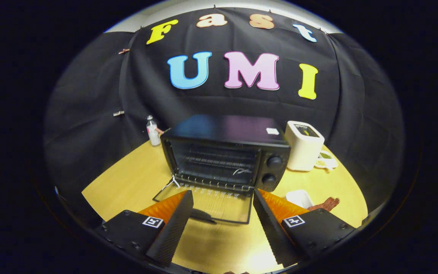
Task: Open the toaster oven, put the food inside, and close the toaster oven door.
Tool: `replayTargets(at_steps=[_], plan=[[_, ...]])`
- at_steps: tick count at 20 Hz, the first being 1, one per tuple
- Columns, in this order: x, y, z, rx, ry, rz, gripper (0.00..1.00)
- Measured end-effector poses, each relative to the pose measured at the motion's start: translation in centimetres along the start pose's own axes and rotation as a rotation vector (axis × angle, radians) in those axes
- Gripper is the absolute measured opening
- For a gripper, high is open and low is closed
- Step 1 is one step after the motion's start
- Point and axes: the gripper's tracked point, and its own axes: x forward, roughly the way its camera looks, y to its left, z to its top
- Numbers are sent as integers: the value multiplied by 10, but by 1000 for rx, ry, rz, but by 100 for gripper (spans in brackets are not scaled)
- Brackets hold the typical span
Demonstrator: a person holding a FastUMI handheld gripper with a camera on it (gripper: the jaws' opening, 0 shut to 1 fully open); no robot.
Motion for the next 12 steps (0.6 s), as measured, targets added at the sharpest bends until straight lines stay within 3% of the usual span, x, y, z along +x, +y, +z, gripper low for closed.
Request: replayTargets(at_steps=[5, 12], plan=[[-13, -85, 32, 15, -10, -54, 98], [-6, -208, -31, 95, 160, -122, 97]])
